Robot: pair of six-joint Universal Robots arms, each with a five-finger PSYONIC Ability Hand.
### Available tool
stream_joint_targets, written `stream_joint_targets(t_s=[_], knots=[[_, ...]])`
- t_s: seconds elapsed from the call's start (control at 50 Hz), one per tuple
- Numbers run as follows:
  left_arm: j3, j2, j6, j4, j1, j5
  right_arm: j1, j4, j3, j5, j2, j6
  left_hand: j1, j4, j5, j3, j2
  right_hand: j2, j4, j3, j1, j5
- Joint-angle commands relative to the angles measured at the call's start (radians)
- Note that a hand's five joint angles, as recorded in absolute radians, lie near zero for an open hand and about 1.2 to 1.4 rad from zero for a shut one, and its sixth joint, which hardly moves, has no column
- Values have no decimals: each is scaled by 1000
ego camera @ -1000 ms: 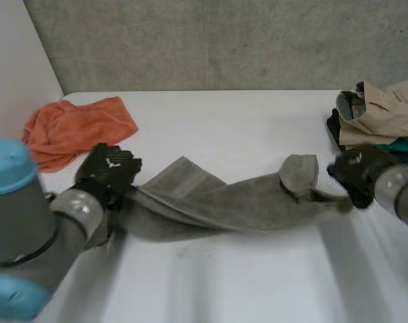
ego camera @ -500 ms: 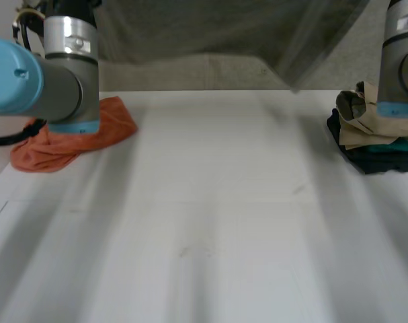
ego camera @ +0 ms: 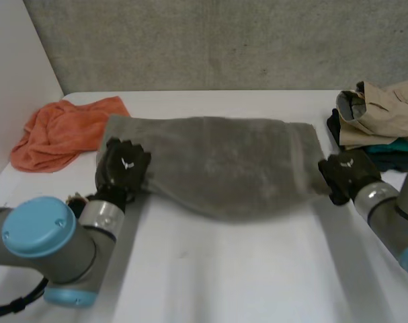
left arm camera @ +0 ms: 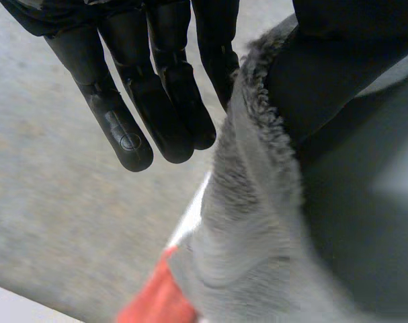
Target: Fold the laundry.
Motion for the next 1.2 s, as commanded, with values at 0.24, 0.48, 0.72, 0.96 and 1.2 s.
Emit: stream_joint_targets(t_s=[0.24,0.48,0.72,0.96,1.2], knots=[[-106,188,-85,-100,103,3,-146,50,39,-55,-39,29,-635,-705,-656,-695,-700,219,208,208,407,224],[-109,216,-275,-329,249,124,-149,52,44,-114,-37,96,-647,-717,-668,-707,-712,219,208,208,407,224],[-103,148,-280,-349,252,134,-149,53,54,-116,-36,98,-627,-696,-648,-686,-691,219,208,208,407,224],[-123,145,-266,-361,256,132,-150,52,59,-116,-34,96,-556,-626,-577,-615,-620,219,208,208,407,224],[-84,70,-261,-361,261,134,-149,52,59,-116,-30,96,-550,-620,-571,-610,-615,219,208,208,407,224]])
